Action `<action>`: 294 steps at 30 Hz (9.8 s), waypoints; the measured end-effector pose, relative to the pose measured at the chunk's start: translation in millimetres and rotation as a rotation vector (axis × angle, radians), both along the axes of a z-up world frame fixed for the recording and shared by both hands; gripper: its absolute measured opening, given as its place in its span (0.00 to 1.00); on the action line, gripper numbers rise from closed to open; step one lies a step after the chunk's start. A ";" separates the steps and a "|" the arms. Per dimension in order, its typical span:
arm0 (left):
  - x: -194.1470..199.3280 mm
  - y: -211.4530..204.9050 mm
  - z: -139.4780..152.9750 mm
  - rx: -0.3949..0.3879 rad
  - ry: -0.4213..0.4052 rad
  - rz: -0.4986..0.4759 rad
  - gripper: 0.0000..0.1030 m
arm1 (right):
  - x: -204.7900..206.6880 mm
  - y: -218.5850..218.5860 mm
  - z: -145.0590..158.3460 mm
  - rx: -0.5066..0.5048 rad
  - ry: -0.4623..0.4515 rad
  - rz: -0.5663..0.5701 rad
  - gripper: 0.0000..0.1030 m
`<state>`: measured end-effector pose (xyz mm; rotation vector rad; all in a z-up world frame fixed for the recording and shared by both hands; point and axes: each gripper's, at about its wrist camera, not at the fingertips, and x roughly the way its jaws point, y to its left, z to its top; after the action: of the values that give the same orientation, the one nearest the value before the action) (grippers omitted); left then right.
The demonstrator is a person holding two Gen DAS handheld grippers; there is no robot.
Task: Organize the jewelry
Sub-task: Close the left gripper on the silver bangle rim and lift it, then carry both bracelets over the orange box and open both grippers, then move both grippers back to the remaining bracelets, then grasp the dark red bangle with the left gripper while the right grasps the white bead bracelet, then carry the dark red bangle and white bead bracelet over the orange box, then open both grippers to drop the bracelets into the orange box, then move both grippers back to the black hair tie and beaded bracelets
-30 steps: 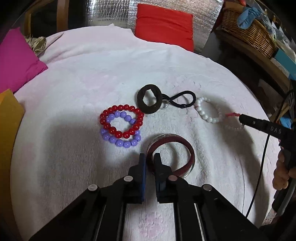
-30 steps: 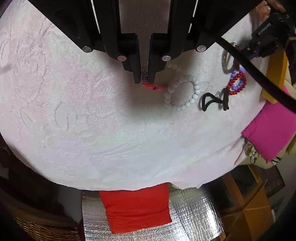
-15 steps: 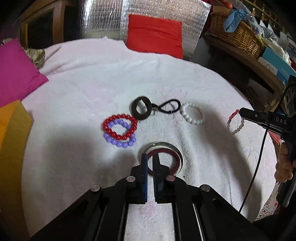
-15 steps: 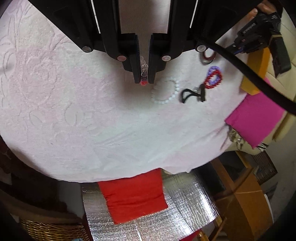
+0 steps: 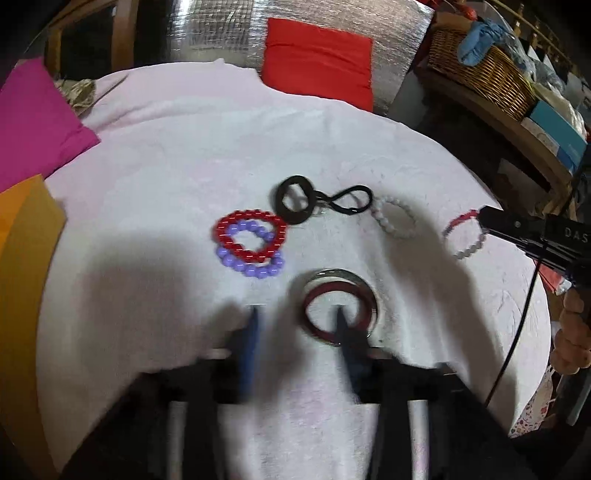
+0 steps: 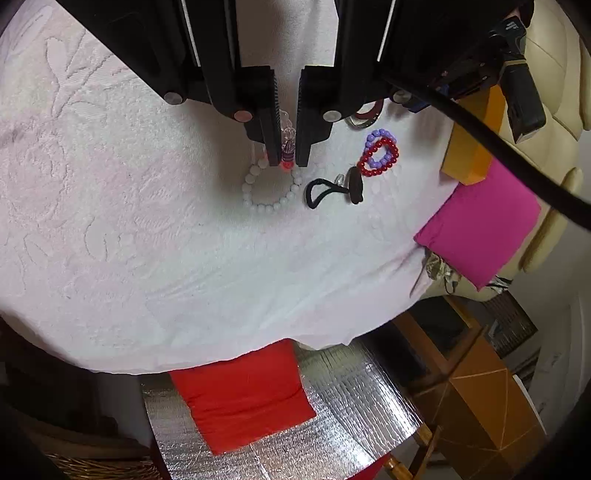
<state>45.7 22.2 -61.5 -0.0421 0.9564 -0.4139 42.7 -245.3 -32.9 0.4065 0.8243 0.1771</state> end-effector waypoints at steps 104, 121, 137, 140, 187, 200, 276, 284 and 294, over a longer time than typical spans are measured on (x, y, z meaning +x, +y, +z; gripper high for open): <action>-85.0 110.1 63.0 0.345 -0.146 0.290 0.66 | -7.7 91.6 18.1 0.090 -0.037 0.049 0.21; -11.8 -40.2 1.7 0.209 0.018 0.049 0.66 | 23.6 -25.6 -19.9 0.131 0.088 -0.123 0.21; -3.1 -38.5 -13.5 0.075 0.033 -0.020 0.71 | 73.0 2.6 -54.0 -0.057 0.160 -0.191 0.34; 1.1 -43.4 -16.0 0.082 0.016 -0.025 0.71 | 79.9 13.1 -54.7 -0.145 0.133 -0.183 0.33; -50.6 84.6 51.8 0.061 -0.146 0.235 0.09 | 5.2 126.9 39.5 0.001 -0.110 0.089 0.10; -69.2 137.6 73.6 0.054 -0.217 0.349 0.09 | 2.7 195.5 44.8 -0.025 -0.140 0.199 0.10; -86.9 170.0 117.0 0.327 -0.229 0.488 0.57 | -45.2 276.0 138.7 -0.426 -0.343 0.171 0.18; -96.3 128.0 130.7 0.359 -0.261 0.430 0.57 | -71.6 229.3 163.7 -0.422 -0.392 0.082 0.26; -100.0 79.4 138.3 0.388 -0.287 0.359 0.57 | -92.2 181.1 179.0 -0.426 -0.428 -0.001 0.26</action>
<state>-54.3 101.6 76.8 0.1919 0.7128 0.1003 -49.5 -64.2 146.2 -0.0361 0.4211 0.0789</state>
